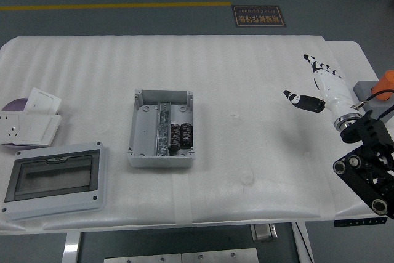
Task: Pick up the battery,place it into the box
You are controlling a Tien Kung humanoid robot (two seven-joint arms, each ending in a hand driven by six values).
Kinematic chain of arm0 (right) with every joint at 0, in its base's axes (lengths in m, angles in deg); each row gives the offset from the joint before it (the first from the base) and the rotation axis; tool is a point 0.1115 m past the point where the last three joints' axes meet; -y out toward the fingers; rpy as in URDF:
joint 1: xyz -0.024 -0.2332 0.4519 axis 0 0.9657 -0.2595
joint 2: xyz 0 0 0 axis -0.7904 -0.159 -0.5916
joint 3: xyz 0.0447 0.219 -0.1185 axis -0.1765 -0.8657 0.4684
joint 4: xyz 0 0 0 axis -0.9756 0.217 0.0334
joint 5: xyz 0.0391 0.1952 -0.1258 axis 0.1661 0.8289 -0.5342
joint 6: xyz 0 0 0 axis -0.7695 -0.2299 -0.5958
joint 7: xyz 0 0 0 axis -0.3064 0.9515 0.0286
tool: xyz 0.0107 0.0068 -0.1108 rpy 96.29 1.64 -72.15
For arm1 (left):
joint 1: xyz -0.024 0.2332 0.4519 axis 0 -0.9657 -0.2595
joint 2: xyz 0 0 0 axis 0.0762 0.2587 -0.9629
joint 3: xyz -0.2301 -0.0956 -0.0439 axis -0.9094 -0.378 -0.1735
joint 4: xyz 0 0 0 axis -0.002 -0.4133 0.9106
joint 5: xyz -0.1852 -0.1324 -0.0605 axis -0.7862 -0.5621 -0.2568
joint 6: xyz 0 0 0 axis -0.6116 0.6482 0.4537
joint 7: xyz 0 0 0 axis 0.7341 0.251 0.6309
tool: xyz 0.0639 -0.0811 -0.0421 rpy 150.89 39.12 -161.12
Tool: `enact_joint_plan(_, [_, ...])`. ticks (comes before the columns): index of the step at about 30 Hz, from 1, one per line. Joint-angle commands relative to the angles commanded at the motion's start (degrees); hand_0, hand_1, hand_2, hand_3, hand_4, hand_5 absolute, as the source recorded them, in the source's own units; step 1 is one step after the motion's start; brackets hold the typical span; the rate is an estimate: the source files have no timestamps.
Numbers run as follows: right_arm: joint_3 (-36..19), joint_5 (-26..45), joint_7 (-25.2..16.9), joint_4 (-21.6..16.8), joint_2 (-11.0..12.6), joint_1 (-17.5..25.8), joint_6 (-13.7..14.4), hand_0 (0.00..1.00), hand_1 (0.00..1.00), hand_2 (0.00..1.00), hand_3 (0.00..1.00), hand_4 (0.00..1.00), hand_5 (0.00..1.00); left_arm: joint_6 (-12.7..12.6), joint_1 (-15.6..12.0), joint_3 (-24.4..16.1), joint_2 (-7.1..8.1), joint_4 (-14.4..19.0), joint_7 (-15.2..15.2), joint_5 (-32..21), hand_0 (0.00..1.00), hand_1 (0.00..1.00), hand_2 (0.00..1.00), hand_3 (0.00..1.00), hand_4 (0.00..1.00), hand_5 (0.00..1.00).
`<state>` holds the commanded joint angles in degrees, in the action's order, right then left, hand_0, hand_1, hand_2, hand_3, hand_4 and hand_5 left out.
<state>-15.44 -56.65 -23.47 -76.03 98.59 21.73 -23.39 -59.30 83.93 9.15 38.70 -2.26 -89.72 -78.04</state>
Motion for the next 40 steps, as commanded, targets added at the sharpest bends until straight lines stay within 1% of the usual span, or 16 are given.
enact_joint_plan(3, [-2.53, 4.25, -3.89, -1.25, -0.61, 2.9, 1.8, 0.998, 0.942, 0.977, 0.998, 0.801, 0.412, 0.01, -0.03, -0.27, -0.1, 0.0, 0.0, 0.13, 0.621, 0.643, 0.515, 0.554, 0.599, 0.363])
enact_joint_plan(5, [-3.73, 7.88, -6.82, -1.96, -1.29, 4.62, 2.06, 0.998, 0.942, 0.977, 0.998, 0.801, 0.412, 0.02, -0.05, -0.37, -0.17, -0.02, 0.01, 0.15, 0.621, 0.643, 0.515, 0.554, 0.599, 0.363])
enact_joint_plan(7, [-4.69, 12.66, -10.94, -2.61, -2.31, 6.46, 0.39, 0.998, 0.942, 0.977, 0.998, 0.801, 0.412, 0.14, -0.04, -0.25, -0.27, -0.06, -0.12, -0.02, 0.621, 0.643, 0.515, 0.554, 0.599, 0.363])
enact_joint_plan(8, [-5.0, 14.72, -12.86, -2.79, -2.79, 7.15, -0.37, 0.944, 0.933, 0.979, 0.998, 0.798, 0.421, 0.18, -0.05, -0.21, -0.31, -0.08, -0.18, -0.09, 0.622, 0.643, 0.515, 0.555, 0.598, 0.36])
enact_joint_plan(13, [-5.82, 25.45, -22.27, -3.94, -5.36, 9.9, -4.8, 0.944, 0.933, 0.979, 0.998, 0.798, 0.421, 0.28, -0.12, -0.1, -0.59, -0.13, -0.32, -0.28, 0.622, 0.643, 0.515, 0.555, 0.598, 0.36])
enact_joint_plan(14, [-5.79, 27.57, -24.03, -3.99, -5.8, 10.19, -5.66, 0.88, 0.873, 0.929, 0.998, 0.813, 0.423, 0.3, -0.12, -0.02, -0.63, -0.13, -0.33, -0.34, 0.621, 0.643, 0.515, 0.555, 0.6, 0.356])
enact_joint_plan(19, [-4.49, 38.57, -31.69, -2.84, -6.66, 10.61, -8.54, 0.88, 0.873, 0.929, 0.998, 0.813, 0.423, 0.35, -0.11, 0.89, -0.43, -0.25, -0.43, -1.18, 0.621, 0.643, 0.515, 0.555, 0.6, 0.356])
enact_joint_plan(20, [-4.33, 40.98, -33.1, -2.63, -6.76, 10.73, -9.23, 0.821, 0.814, 0.844, 0.9, 0.835, 0.456, 0.34, -0.12, 0.97, -0.34, -0.28, -0.46, -1.28, 0.621, 0.643, 0.515, 0.556, 0.602, 0.353])
enact_joint_plan(23, [-4.66, 47.71, -36.41, -2.18, -7.03, 11.14, -11.1, 0.821, 0.814, 0.844, 0.9, 0.835, 0.456, 0.33, -0.22, 0.93, -0.09, -0.33, -0.59, -1.28, 0.621, 0.643, 0.515, 0.556, 0.602, 0.353])
enact_joint_plan(25, [-5.47, 51.67, -37.18, -1.97, -7.13, 11.45, -11.85, 0.821, 0.814, 0.844, 0.9, 0.835, 0.456, 0.33, -0.26, 0.77, -0.01, -0.33, -0.67, -1.08, 0.621, 0.643, 0.515, 0.556, 0.602, 0.353])
enact_joint_plan(26, [-5.88, 54.08, -37.33, -1.86, -7.16, 11.58, -12.15, 0.77, 0.776, 0.814, 0.887, 0.842, 0.509, 0.34, -0.26, 0.73, 0.02, -0.32, -0.69, -1.02, 0.622, 0.643, 0.516, 0.556, 0.607, 0.356])
enact_joint_plan(31, [-7.89, 64.09, -35.82, -1.35, -7.33, 12.5, -15.59, 0.77, 0.776, 0.814, 0.887, 0.842, 0.509, 0.39, -0.24, 0.76, 0.18, -0.25, -0.71, -0.83, 0.622, 0.643, 0.516, 0.556, 0.607, 0.356])
enact_joint_plan(32, [-8.21, 66.04, -35.15, -1.31, -7.41, 12.68, -16.72, 0.759, 0.755, 0.785, 0.839, 0.861, 0.679, 0.39, -0.24, 0.67, 0.22, -0.24, -0.75, -0.68, 0.622, 0.643, 0.517, 0.556, 0.61, 0.357])
enact_joint_plan(37, [-9.3, 74.88, -31.85, -1.07, -7.72, 13.05, -22.33, 0.759, 0.755, 0.785, 0.839, 0.861, 0.679, 0.43, -0.29, 0.14, 0.49, -0.27, -0.98, 0.0, 0.622, 0.643, 0.517, 0.556, 0.61, 0.357])
enact_joint_plan(38, [-9.66, 76.64, -31.29, -1.07, -7.79, 13.14, -23.48, 0.736, 0.731, 0.75, 0.766, 0.862, 0.705, 0.44, -0.31, 0.08, 0.54, -0.27, -1.01, 0.09, 0.622, 0.644, 0.516, 0.556, 0.613, 0.359])
enact_joint_plan(40, [-10.37, 79.74, -30.36, -1.15, -7.87, 13.28, -25.39, 0.736, 0.731, 0.75, 0.766, 0.862, 0.705, 0.46, -0.34, -0.07, 0.6, -0.29, -1.09, 0.27, 0.622, 0.644, 0.516, 0.556, 0.613, 0.359])
